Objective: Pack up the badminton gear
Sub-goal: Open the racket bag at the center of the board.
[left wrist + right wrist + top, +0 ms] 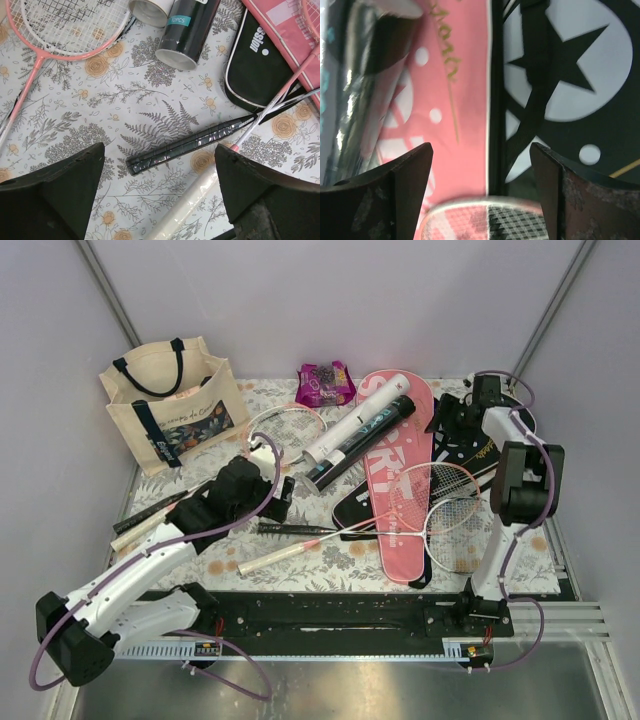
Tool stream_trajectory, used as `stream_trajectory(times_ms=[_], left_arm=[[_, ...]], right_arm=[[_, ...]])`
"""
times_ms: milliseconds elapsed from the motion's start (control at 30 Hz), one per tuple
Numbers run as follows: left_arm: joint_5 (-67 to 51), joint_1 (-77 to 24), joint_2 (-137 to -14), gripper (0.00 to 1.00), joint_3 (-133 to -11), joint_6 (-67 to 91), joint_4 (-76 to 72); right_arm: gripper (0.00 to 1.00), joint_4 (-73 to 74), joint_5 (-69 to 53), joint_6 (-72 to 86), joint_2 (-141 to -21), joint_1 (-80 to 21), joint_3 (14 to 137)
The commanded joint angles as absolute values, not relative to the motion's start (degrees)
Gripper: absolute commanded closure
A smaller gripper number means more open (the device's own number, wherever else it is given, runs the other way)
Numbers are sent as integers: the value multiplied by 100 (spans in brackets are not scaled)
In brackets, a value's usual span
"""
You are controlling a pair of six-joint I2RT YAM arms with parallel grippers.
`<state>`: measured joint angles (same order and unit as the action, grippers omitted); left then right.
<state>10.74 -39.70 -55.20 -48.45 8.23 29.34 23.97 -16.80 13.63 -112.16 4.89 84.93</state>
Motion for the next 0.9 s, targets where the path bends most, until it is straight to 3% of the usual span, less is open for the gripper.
stream_trajectory(times_ms=[0, 333, 433, 800, 867], left_arm=[[976, -3955, -5213, 7, -4694, 1195, 2717], [800, -3955, -5852, 11, -4974, 1195, 2198], [721, -3955, -6169, 14, -5062, 1222, 1935], [229, -3955, -7355, 21, -5466, 1415, 1082], [158, -3955, -7610, 23, -5572, 1441, 941]], right_arm=[[12, 3286, -2073, 1107, -12135, 571, 9771], [15, 4358, -3023, 1213, -13657, 633, 11608], [20, 4798, -3216, 1160, -14052, 642, 12171], [92, 4571, -3173, 1107, -14037, 809, 12121], [99, 4256, -3060, 1238, -13678, 817, 11849]])
